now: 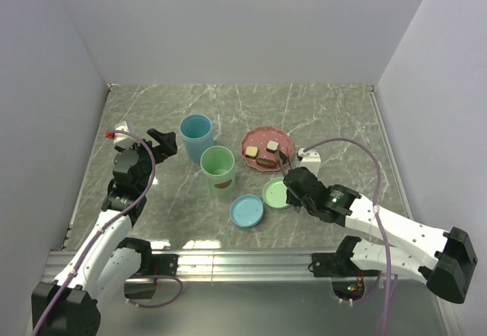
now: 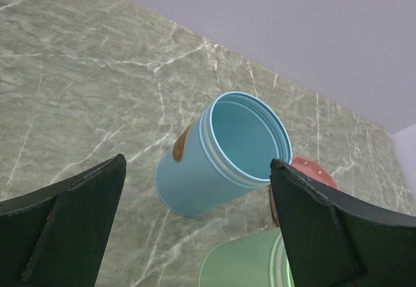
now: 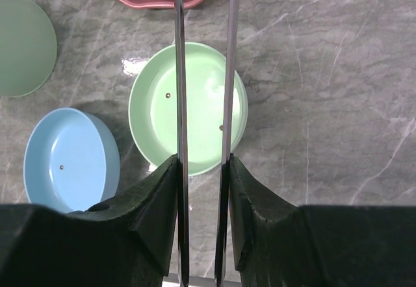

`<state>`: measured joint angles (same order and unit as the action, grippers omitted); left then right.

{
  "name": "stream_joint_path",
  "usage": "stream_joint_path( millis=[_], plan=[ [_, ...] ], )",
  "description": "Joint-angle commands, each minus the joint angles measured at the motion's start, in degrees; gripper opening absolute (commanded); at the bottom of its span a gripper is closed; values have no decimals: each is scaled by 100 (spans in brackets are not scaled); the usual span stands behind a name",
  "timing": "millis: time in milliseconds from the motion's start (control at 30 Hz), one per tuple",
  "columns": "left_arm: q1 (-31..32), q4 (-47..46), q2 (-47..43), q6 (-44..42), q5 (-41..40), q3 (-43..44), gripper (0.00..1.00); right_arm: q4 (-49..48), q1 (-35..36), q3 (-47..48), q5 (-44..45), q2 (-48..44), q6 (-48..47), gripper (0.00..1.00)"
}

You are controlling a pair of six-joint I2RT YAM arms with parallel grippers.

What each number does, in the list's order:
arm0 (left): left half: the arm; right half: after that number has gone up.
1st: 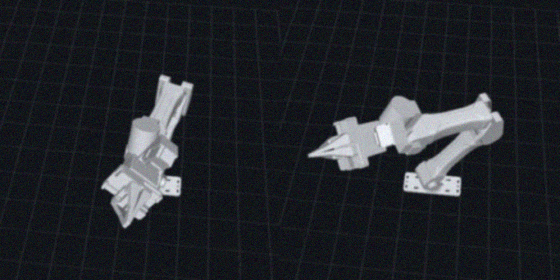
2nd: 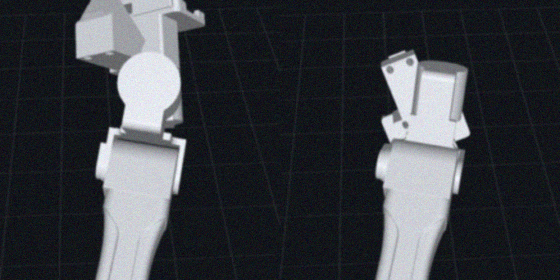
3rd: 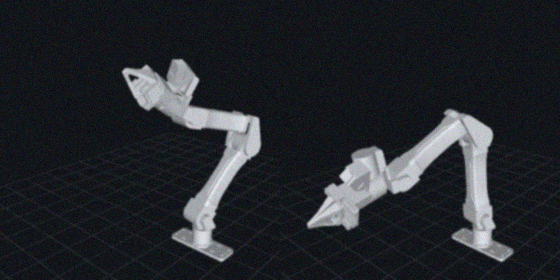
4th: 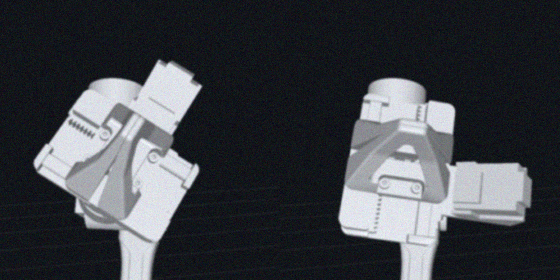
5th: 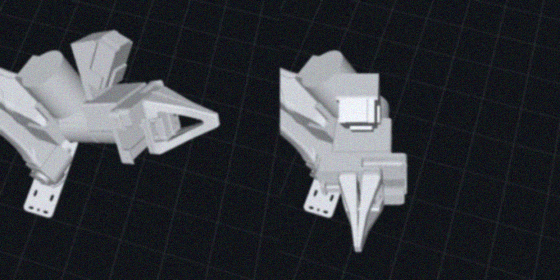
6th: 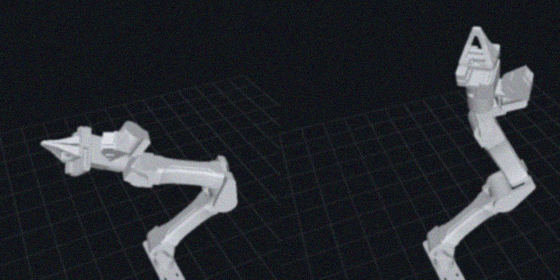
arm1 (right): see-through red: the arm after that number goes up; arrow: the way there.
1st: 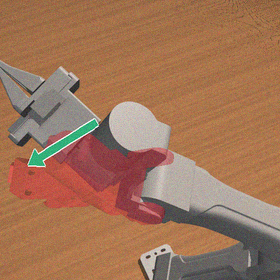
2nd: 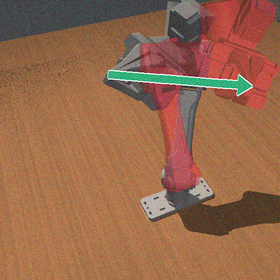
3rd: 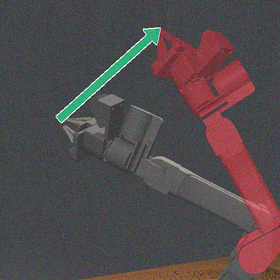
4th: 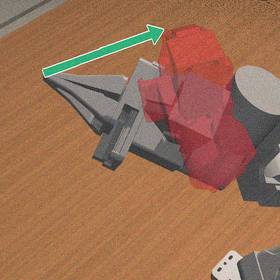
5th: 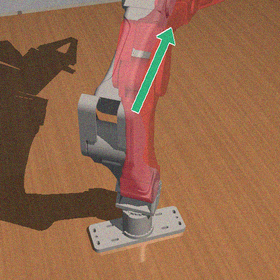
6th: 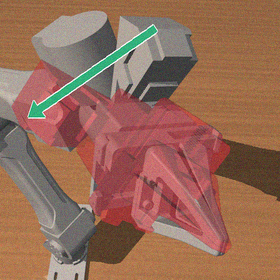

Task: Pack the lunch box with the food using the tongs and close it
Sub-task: Pick up the food using the clamp

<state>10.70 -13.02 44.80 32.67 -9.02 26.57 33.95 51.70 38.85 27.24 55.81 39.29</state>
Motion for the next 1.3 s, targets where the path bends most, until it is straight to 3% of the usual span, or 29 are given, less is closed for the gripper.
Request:
stream_joint_path(
  millis=[0,933,1267],
  plan=[
    [2,-263,-23,65,49,15,100,85,-2,175,35,-272,-9,0],
    [2,-307,73,56,31,33,99,129,42,1186,220,-123,-457,0],
    [2,-298,82,56,-21,33,100,-56,85,1968,185,483,-905,0]
  ],
)
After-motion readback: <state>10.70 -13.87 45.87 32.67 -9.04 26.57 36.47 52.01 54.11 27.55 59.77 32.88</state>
